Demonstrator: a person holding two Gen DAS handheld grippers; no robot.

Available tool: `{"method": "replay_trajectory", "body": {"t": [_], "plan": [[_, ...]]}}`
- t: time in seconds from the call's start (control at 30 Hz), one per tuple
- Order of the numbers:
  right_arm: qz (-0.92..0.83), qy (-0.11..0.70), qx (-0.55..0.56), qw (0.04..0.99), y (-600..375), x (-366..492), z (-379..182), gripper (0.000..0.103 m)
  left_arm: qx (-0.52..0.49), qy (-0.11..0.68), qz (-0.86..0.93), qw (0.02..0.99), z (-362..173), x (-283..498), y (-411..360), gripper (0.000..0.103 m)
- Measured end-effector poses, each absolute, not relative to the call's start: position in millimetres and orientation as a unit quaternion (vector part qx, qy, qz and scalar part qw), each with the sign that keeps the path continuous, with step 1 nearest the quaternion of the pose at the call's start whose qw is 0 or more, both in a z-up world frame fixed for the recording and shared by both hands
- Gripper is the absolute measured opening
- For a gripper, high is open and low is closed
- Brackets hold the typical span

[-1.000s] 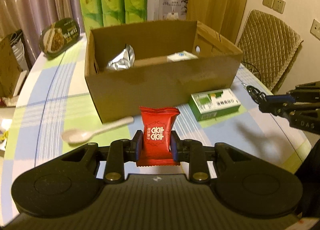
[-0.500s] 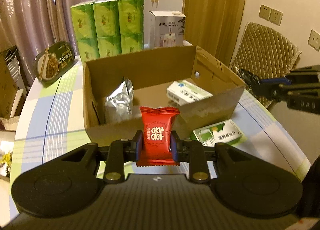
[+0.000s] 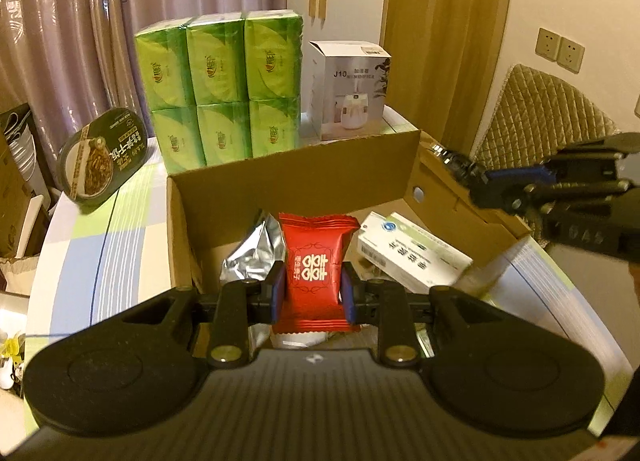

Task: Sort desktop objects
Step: 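Carry the candy packet and the cable over the cardboard box with both tools, then open the left tool to drop the candy while the right tool releases the cable inside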

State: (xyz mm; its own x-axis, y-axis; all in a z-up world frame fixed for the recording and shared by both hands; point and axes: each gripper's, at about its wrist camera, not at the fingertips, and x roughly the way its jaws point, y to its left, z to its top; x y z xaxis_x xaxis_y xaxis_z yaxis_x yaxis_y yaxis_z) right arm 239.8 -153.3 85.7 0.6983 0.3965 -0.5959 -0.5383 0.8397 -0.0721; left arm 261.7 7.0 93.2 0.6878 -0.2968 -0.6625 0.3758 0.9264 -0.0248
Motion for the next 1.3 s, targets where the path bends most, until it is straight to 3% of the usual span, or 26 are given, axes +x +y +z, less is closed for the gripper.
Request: {"method": "replay_trajectory", "body": {"t": [0.8, 0.87, 0.9, 1.3], "plan": [[0.257, 0.325, -0.112, 0.903, -138.4, 272.4, 47.5, 0.011, 0.058, 0.386, -0.188, 0.902, 42.2, 304.6, 3.2, 0.024], [0.257, 0.325, -0.112, 0.903, -138.0, 271.9, 46.3, 0.011, 0.06, 0.384, -0.183, 0.903, 42.6, 304.8, 3.2, 0.029], [0.257, 0.325, -0.111, 0.903, -138.2, 271.8, 45.8, 0.011, 0.061, 0.382, -0.181, 0.904, 43.2, 304.4, 3.8, 0.041], [0.252, 0.33, -0.107, 0.904, -143.9, 269.9, 43.4, 0.011, 0.059, 0.371, -0.172, 0.911, 49.7, 287.6, 20.0, 0.041]]}}
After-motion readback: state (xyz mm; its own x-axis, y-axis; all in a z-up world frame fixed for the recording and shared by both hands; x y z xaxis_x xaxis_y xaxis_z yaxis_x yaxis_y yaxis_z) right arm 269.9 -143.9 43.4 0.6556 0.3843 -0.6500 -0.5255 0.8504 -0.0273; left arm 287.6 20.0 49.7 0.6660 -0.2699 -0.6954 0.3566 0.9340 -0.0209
